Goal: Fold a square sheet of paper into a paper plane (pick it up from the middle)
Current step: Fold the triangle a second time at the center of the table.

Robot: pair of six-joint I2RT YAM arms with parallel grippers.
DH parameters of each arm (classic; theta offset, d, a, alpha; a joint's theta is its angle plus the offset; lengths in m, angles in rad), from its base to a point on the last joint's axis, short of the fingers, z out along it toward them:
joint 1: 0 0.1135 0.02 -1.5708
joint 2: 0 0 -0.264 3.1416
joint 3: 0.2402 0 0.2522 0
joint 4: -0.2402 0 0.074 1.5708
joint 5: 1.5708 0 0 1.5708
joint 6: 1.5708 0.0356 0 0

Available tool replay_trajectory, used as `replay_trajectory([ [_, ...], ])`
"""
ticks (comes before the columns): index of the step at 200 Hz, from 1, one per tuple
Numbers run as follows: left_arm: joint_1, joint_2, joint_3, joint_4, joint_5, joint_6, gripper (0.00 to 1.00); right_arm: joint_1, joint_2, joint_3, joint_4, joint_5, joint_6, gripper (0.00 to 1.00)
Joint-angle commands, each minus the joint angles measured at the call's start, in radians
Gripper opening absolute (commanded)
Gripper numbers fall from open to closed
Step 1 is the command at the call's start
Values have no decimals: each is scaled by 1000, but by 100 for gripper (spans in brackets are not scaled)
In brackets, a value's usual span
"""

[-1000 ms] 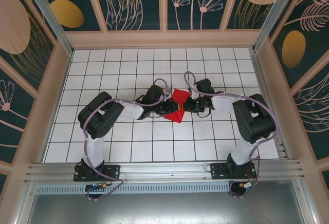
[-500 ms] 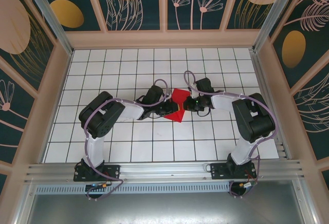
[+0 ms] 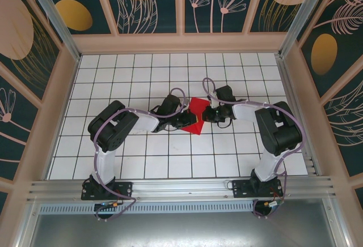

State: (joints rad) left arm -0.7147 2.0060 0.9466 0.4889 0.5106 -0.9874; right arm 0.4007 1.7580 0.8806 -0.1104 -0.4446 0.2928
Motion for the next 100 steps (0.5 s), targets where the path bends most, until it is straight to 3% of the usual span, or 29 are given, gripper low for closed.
replay_trajectory([
  [1,-9,22,19,-14,-13,8,4,-6,19,30,1,-3,-24,5],
  [100,-9,17,18,-53,-39,19,4,-6,35,32,6,-30,-35,5],
])
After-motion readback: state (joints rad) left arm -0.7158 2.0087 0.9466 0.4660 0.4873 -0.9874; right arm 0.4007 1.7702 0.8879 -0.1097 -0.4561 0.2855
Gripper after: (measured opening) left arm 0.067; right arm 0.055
